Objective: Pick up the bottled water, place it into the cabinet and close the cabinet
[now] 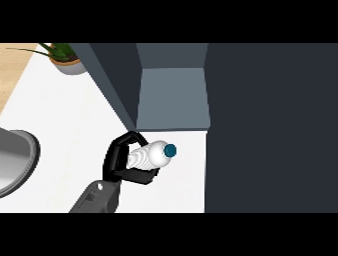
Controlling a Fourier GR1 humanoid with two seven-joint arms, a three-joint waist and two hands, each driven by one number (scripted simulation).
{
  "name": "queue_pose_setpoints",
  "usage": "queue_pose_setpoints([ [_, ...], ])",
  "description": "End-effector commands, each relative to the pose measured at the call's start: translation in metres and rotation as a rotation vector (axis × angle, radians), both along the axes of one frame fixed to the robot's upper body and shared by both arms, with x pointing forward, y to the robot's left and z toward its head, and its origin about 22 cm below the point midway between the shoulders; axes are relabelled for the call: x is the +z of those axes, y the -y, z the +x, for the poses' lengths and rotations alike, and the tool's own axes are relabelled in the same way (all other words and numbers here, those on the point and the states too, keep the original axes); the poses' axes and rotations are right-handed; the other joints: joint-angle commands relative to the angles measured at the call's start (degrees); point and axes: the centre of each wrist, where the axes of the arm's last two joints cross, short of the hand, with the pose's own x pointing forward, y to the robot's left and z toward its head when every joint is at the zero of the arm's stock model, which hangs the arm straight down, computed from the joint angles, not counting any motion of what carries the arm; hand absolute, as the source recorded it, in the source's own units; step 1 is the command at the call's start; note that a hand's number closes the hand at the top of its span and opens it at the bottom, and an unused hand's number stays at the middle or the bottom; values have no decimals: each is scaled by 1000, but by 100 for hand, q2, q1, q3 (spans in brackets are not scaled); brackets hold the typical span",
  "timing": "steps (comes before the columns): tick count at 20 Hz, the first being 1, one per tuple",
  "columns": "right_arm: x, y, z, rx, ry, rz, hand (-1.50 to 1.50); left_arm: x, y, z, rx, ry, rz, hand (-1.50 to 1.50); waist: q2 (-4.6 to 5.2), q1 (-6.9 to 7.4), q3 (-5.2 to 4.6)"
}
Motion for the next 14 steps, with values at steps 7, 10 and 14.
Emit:
queue_pose_setpoints([
  [7,30,1,1,0,70,27,-150,87,79,47,20,-47,7,150,53,-121,-7],
  [10,33,13,-3,-31,62,7,-150,97,82,56,59,-62,39,150,35,-76,1],
  [14,28,11,-3,-18,62,17,-150,117,90,86,99,-74,66,150,65,-162,-2],
])
